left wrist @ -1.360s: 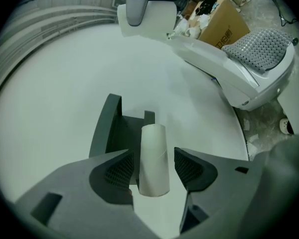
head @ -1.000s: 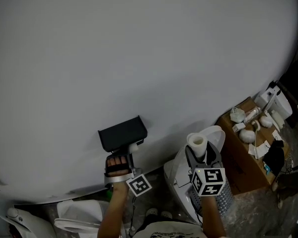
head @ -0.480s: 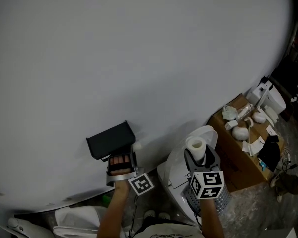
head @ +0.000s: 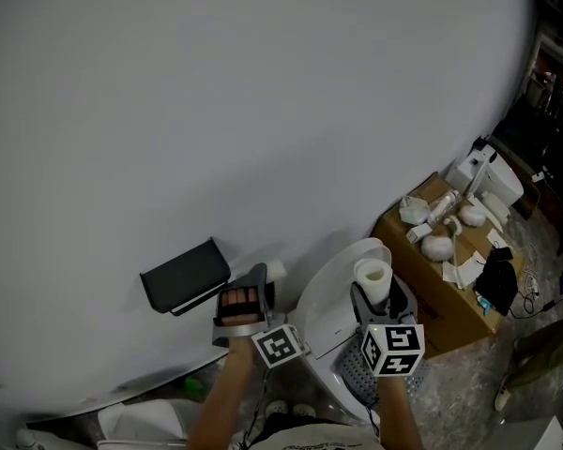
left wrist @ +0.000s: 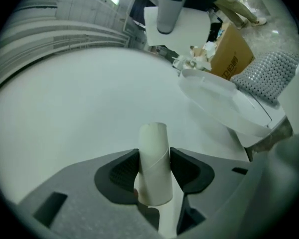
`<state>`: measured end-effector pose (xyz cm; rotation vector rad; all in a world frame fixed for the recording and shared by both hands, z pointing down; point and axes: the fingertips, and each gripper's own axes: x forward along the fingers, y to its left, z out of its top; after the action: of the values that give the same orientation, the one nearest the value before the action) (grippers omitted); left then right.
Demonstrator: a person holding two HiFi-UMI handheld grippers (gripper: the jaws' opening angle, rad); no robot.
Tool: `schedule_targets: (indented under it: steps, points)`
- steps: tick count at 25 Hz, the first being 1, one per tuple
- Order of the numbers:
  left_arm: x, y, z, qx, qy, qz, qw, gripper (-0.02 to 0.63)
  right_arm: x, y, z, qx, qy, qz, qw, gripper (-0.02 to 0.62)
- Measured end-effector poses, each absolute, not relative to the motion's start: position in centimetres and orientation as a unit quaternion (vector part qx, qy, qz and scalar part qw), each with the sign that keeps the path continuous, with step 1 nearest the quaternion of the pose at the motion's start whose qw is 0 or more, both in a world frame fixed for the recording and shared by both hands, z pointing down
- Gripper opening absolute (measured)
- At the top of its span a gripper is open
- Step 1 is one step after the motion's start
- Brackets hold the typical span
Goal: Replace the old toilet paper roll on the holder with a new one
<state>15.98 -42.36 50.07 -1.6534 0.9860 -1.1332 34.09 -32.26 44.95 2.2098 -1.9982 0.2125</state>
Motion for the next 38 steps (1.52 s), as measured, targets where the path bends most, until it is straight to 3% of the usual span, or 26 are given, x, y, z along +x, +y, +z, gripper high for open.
schedule_targets:
  steps: [10,21,28,38]
  points:
    - [16.1,-39.0,43.9,-0.805,0.438,-0.259,0.304,0.198,32.8,-32.8,44.7,0.726,-0.681,0.065,0.074,0.305]
    - [7.2,-35.0,37.9,-0.849,0.505,-0.046,0.151,0.198,26.4,-34.9,44.6,0.675,-0.731,0.055,0.078,0.305]
    - [-0.7,-33.9,36.9,-0.818,0.570,0.029,0.070,0.198,22.8,-35.9,44.6,0.653,-0.752,0.053,0.075,0.305]
    - [-9.7,-33.5,37.4,-0.766,0.638,0.075,0.029,0.198,19.6,-36.9,45.0,0.634,-0.767,0.048,0.083,0.305]
